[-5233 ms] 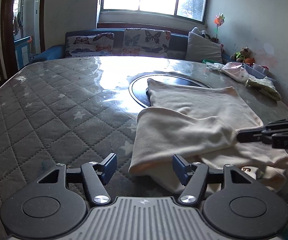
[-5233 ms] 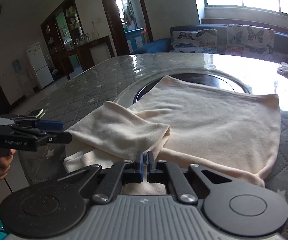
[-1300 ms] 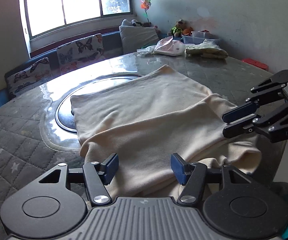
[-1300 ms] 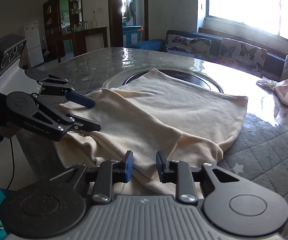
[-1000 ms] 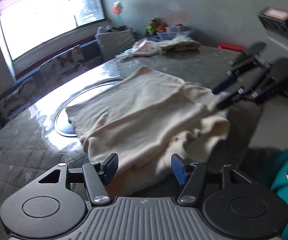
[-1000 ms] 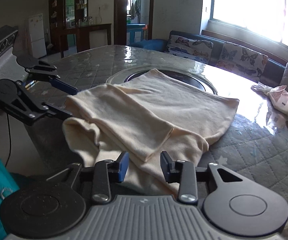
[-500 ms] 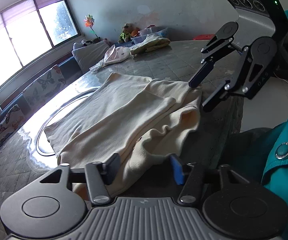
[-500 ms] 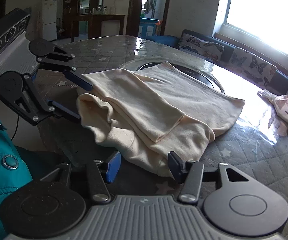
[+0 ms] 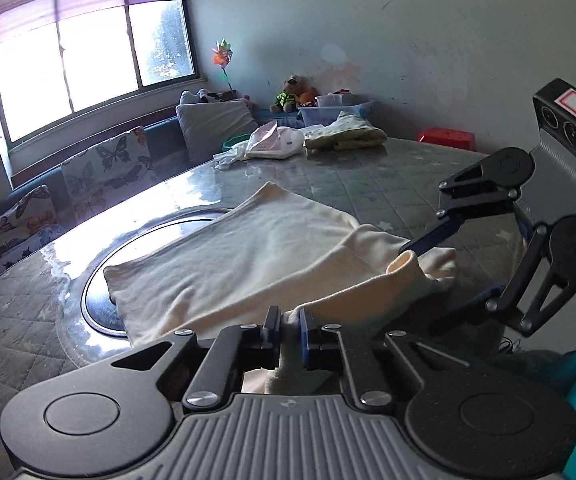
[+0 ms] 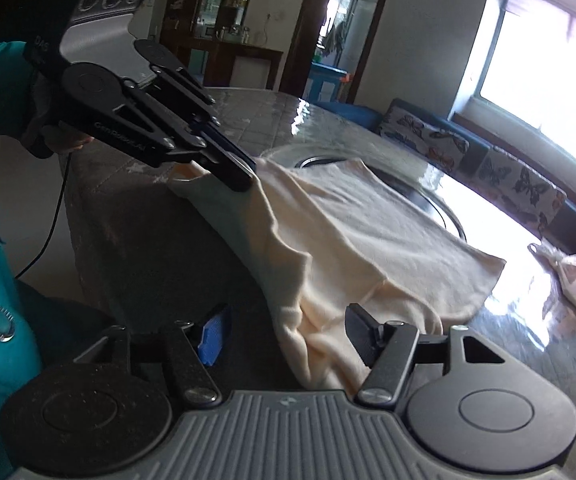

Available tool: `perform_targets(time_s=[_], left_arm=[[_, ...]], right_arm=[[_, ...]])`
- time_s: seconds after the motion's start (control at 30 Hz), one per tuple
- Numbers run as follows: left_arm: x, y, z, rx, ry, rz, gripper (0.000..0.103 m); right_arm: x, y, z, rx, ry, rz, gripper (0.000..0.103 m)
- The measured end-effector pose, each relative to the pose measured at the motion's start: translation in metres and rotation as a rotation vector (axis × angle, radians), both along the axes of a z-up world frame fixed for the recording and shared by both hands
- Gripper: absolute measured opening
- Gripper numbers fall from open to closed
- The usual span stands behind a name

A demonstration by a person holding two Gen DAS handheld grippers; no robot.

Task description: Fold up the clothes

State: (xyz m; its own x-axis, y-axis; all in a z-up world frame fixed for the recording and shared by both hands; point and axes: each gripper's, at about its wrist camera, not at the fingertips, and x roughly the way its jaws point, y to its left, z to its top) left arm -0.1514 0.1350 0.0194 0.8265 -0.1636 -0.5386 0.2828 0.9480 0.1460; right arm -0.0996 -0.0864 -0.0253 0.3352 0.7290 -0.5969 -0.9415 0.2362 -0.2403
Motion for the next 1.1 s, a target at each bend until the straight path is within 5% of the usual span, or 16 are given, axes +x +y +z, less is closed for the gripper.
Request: perform_targets(time_s=[0.1, 0.33, 0.47, 0.67, 0.83, 1.0, 1.1], left_arm=[[0.005, 0.004, -0.002, -0.023, 0.011, 0.005, 0.011], [-0.010, 0.009, -0.008, -0.042, 0.027, 0.005, 0.020], [-0.024, 0.008, -0.012, 0.001, 0.017, 0.014, 0.045], [-0.033, 0.003, -0.027, 0.098, 0.029, 0.009, 0.050], [-0.029, 0.004, -0.035, 0.170, 0.028, 0.007, 0.050], [-0.031, 0.012, -0.033, 0.150, 0.031, -0.011, 0.018], [-0.033, 0.016, -0.026, 0.108, 0.026, -0.013, 0.013]], right_arm=[[0.005, 0.011, -0.002, 0.018, -0.011, 0.035, 0.061], [0.029, 0.023, -0.001, 0.021, 0.144, 0.015, 0.020], [0.039, 0.021, 0.007, 0.055, 0.206, -0.007, 0.016], [0.049, 0.022, 0.014, 0.079, 0.252, -0.032, 0.014], [0.050, 0.025, 0.018, 0.089, 0.251, -0.044, 0.014], [0.044, 0.021, 0.018, 0.118, 0.232, -0.045, 0.010], [0.039, 0.016, 0.022, 0.137, 0.217, -0.033, 0.010]])
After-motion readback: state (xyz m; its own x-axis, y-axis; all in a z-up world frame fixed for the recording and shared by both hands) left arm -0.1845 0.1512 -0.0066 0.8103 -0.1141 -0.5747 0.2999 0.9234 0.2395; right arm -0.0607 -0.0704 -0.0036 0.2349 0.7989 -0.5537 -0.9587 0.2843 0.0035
